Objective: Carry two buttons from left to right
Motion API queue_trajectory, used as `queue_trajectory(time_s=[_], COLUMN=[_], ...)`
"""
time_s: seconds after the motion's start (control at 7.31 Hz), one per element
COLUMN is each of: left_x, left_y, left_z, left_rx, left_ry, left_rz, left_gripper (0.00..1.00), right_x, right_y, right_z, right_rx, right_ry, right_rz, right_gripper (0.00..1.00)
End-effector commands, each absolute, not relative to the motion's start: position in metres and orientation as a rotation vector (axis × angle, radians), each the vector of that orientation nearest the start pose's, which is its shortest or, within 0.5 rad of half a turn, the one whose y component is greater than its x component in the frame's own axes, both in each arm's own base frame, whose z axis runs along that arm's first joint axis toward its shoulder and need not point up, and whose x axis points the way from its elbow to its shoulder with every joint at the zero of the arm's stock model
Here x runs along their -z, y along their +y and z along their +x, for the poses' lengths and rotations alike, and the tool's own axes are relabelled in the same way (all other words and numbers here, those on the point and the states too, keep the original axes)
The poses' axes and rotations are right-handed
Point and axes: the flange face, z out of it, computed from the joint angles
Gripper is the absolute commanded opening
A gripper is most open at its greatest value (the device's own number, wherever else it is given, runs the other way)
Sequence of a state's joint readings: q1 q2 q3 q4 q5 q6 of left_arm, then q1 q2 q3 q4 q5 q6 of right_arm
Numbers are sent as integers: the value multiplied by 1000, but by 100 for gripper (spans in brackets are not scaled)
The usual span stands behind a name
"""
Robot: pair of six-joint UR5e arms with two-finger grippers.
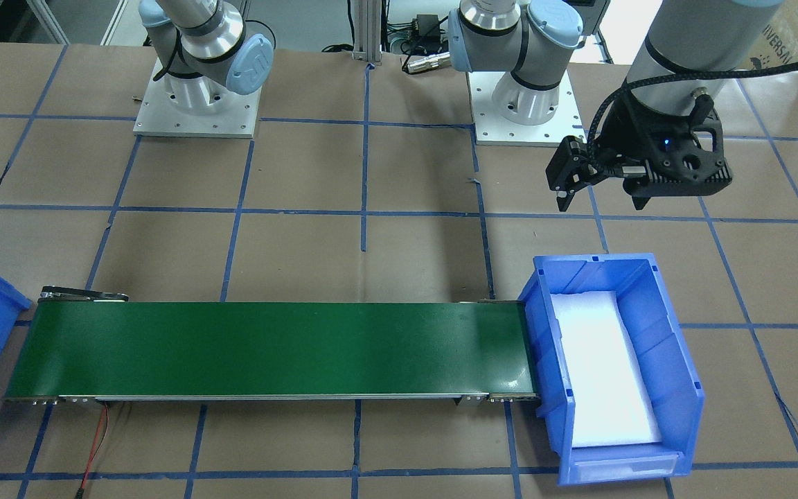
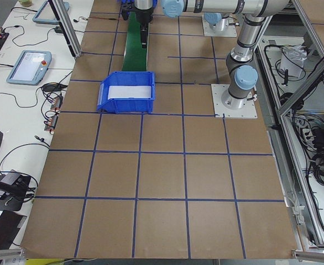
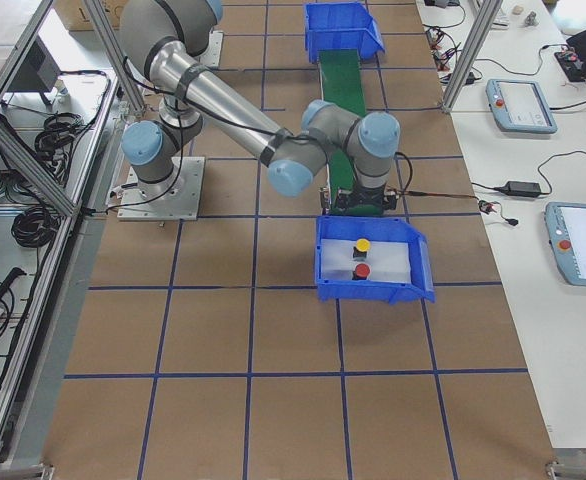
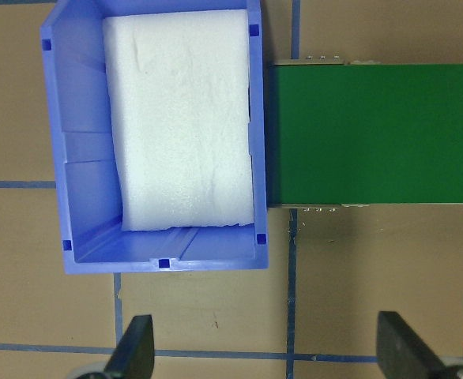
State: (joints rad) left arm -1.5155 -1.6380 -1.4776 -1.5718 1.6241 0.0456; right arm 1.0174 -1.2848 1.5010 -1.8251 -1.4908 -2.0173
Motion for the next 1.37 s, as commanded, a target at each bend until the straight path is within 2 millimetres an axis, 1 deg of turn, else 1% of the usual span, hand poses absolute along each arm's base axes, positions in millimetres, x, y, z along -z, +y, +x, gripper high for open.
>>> queue_trajectory(time_s=[0.0,0.14,0.27,0.41,0.55,0.68,0.82,0.96,1.09,1.23], left_x=[-500,-500,-500,-501,-501,-501,-501,-500,-500,-501], left_y=[-528,-528,-528,-528,-528,-528,-528,-528,-528,-528], left_z=[-99,-98,-98,-96,-96,-96,-96,-96,-96,-96], left_rx=[34,33,33,35,35,35,35,33,33,35], left_ry=[3087,3083,3083,3083,3083,3083,3083,3082,3083,3083], left_rz=[-13,-11,-11,-13,-11,-11,-11,-11,-11,-11], left_gripper=[100,100,100,100,100,100,100,100,100,100], right_x=[-461,-480,-491,-491,-494,-496,-501,-503,-503,-503], right_y=[-562,-548,-541,-538,-534,-532,-530,-526,-522,-520], right_z=[-87,-37,8,34,67,88,96,109,127,136], right_rx=[106,92,99,87,86,87,83,63,59,56], right_ry=[2413,2490,2571,2659,2746,2820,2939,3030,3094,3120], right_rz=[-2000,-1867,-1758,-1602,-1444,-1292,-1003,-826,-547,-315], right_gripper=[100,100,100,100,100,100,100,100,100,100])
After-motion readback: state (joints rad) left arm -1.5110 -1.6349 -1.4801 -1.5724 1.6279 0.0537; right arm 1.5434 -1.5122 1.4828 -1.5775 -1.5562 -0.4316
